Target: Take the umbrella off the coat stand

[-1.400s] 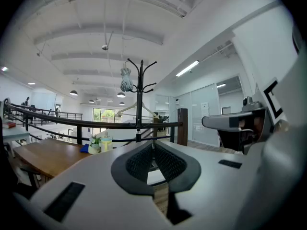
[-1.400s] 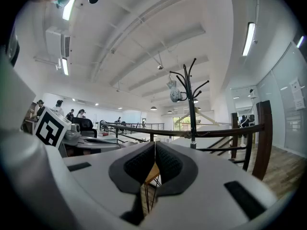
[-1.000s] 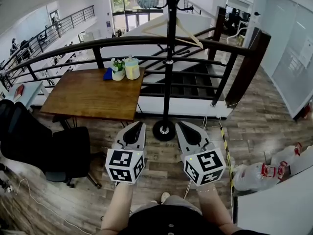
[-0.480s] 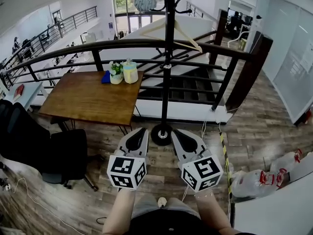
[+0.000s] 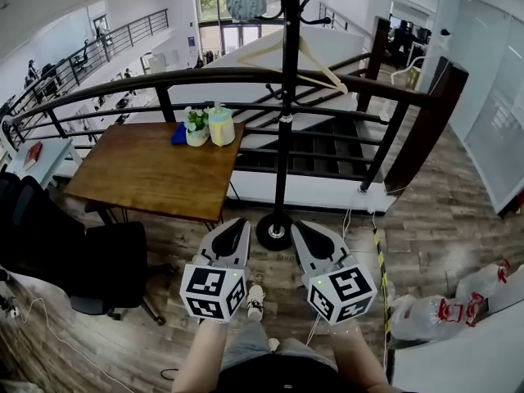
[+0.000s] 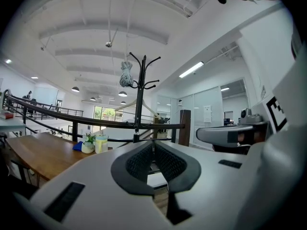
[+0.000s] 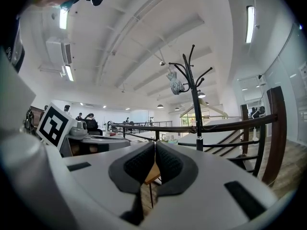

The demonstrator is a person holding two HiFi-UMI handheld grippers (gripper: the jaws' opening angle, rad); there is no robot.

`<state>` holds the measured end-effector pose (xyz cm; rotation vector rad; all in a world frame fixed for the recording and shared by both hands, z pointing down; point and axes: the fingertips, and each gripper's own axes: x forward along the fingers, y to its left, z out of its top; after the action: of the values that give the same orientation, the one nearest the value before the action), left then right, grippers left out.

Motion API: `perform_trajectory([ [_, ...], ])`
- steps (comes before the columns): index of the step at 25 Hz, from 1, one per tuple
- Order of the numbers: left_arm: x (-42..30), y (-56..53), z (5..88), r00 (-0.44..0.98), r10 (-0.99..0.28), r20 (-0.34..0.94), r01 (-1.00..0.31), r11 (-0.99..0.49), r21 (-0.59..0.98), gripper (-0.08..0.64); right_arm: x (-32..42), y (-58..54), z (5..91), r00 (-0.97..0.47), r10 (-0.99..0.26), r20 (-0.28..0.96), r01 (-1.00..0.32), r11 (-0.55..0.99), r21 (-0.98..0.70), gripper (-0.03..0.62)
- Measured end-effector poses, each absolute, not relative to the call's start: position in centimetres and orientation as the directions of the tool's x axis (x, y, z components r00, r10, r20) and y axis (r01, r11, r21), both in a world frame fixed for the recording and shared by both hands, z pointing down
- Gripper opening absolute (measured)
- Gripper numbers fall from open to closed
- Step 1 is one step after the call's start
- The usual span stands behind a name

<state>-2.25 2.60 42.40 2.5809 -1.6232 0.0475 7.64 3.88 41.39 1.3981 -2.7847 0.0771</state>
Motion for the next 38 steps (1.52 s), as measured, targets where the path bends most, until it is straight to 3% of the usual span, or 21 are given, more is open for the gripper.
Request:
perform_trajectory([
  [23,-5.8,-21.0,36.0,0.525,-0.850,-0.045,-0.851,-0.526,0.013,0.023,3.3,-19.5,33.3,-0.534,-0.840,-0.097,-0.846,0.529,0.074,0.031],
  [38,-6.6,-28.1,30.8,0.614,-0.778,-0.133,-0.789,-0.609,-0.078,0.023,0.6,-25.8,26.9,-0.510,-0.827,-0.236,-0.860,0.493,0.128,0.031],
])
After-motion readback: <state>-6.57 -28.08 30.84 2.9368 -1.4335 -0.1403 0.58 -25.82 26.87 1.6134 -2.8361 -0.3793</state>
